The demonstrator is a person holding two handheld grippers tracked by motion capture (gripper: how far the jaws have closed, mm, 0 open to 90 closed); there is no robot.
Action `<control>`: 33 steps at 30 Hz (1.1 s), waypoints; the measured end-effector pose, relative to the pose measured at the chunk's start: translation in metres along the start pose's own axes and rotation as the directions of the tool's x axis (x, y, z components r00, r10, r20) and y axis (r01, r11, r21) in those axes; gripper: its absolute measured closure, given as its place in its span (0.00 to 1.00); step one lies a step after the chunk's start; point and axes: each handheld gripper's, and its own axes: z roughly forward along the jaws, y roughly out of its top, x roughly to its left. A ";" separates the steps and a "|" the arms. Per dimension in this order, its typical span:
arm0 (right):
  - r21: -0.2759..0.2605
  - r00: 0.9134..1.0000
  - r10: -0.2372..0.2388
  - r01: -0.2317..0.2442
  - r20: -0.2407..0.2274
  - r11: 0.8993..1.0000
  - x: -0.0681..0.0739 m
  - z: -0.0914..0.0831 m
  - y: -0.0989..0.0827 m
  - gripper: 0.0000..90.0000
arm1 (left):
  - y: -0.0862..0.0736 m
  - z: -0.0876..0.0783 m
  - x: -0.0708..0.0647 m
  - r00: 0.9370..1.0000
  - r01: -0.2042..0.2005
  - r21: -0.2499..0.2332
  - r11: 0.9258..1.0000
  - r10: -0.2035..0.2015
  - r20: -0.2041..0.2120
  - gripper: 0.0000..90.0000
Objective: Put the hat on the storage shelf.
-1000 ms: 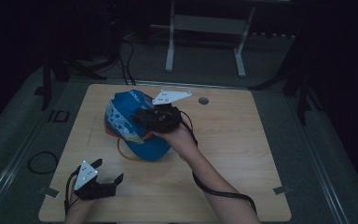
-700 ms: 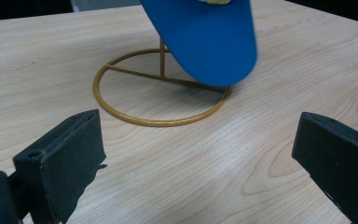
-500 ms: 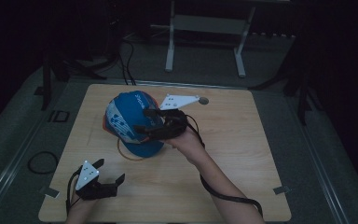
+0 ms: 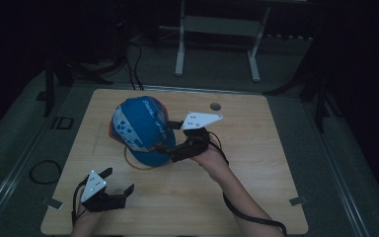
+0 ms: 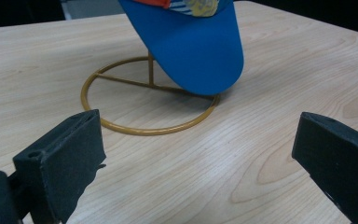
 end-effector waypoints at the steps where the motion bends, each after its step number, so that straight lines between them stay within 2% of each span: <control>1: 0.002 1.000 0.001 -0.001 0.003 1.000 0.000 -0.001 -0.003 0.16 | 0.000 0.000 0.000 1.000 -0.001 -0.001 1.000 0.001 0.003 0.03; 8: 0.032 1.000 -0.014 0.014 0.005 0.999 0.004 -0.008 -0.027 0.16 | -0.001 -0.002 0.001 1.000 -0.002 -0.005 1.000 0.002 -0.006 0.03; 15: 0.069 1.000 -0.009 0.009 0.001 0.998 0.007 -0.017 -0.059 0.16 | -0.002 -0.003 0.001 1.000 -0.009 0.001 1.000 0.009 -0.015 0.03; 17: 0.086 1.000 -0.027 0.027 -0.006 0.996 0.009 -0.017 -0.068 0.16 | -0.002 -0.002 0.000 1.000 -0.011 -0.001 1.000 0.011 -0.016 0.03; 27: 0.135 0.999 0.036 -0.036 0.008 0.990 0.006 -0.024 -0.110 0.16 | -0.002 -0.003 0.001 1.000 -0.007 -0.002 1.000 0.007 -0.011 0.03; 33: 0.166 0.998 0.067 -0.069 0.019 0.984 0.003 -0.033 -0.133 0.16 | -0.002 -0.003 0.000 1.000 -0.023 -0.008 1.000 0.023 -0.011 0.03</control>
